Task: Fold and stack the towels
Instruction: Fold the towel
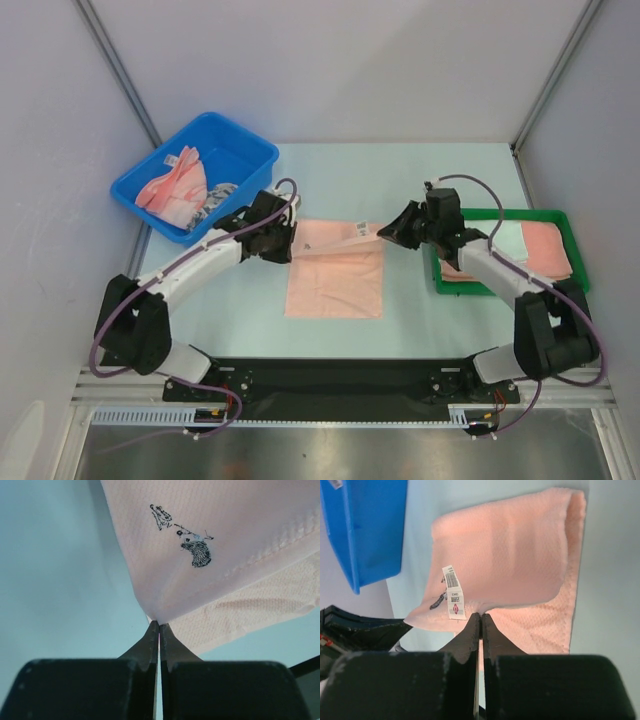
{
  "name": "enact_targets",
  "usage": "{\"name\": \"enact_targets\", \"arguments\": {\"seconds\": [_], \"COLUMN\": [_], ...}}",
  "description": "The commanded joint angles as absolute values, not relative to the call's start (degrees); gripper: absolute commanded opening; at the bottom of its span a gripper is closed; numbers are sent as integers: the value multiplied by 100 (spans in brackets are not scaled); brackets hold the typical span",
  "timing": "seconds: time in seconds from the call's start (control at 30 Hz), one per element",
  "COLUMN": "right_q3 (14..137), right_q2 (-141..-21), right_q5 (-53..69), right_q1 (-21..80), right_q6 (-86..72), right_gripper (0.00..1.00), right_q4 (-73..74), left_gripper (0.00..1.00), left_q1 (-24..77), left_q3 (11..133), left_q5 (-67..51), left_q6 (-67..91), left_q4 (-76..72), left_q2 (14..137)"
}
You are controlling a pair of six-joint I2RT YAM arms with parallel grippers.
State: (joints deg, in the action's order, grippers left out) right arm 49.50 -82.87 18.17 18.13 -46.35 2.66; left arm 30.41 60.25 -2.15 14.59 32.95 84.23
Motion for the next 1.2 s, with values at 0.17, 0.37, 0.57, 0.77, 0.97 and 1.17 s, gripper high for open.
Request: {"name": "enact_targets", "arguments": {"seconds": [0.17, 0.37, 0.57, 0.77, 0.97, 1.17], "right_q3": [3632, 2586, 2382, 2575, 2558, 2172], "right_q2": [-6585, -6381, -6205, -6135, -6065, -6187], "right_q5": [1881, 1731, 1652, 1758, 1766, 1820], "right_q1": [2153, 2513, 2540, 2549, 2610, 2777], "right_q6": [-4464, -4667, -4518, -4360, -4289, -4342], "right_gripper": [0, 0, 0, 0, 0, 2], "right_q4": [783, 194, 334, 474, 747, 501], "left_gripper": [0, 0, 0, 0, 15, 43], "left_q1": [3436, 3744, 3911, 3990, 4271, 4351], "left_q3": [5951, 5142, 4948, 5229, 5528, 5555], "left_q5": [-421, -625, -606, -466, -28, 562], "left_q6": [1204, 1468, 1512, 1459, 1511, 2038], "left_q4": [4246, 3771, 3770, 4104, 4745, 4966], "left_q2": [7717, 7848, 8059, 8472, 8499, 8175]}}
